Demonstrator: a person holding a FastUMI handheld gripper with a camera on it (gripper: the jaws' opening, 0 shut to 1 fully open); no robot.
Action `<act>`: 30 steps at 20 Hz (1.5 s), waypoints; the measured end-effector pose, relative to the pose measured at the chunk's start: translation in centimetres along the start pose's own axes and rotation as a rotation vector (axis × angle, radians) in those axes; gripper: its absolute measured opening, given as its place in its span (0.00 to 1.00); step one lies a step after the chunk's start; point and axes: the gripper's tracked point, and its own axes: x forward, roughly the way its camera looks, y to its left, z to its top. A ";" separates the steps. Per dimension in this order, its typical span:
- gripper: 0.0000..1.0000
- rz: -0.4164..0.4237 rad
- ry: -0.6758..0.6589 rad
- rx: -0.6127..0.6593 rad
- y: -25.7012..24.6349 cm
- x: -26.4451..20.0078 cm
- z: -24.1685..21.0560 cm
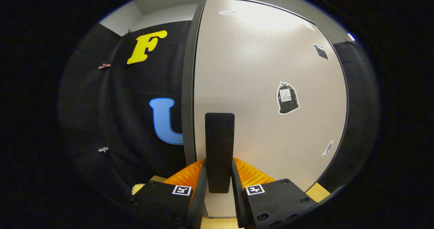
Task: Open the shoe cabinet door, grab the shoes and put them into the shoe cabinet, then close the shoe cabinet door.
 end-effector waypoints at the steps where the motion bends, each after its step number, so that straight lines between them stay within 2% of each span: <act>1: 0.43 -0.003 -0.006 0.013 -0.1 0.9 -0.1; 2: 0.37 -0.014 -0.003 0.011 -0.1 0.2 0.0; 5: 0.36 -0.044 -0.014 -0.012 -0.1 0.2 0.0; 6: 0.30 -0.038 -0.014 -0.013 -0.1 0.0 0.1; 9: 0.25 -0.005 -0.006 -0.021 -0.1 0.1 0.1; 10: 0.18 0.000 -0.005 -0.022 0.0 -0.1 0.0; 14: 0.18 0.017 -0.009 -0.018 0.0 -1.4 0.1; 20: 0.18 0.068 -0.034 -0.002 -1.2 -6.3 0.4; 30: 0.17 0.150 -0.030 0.009 -7.3 -15.8 0.0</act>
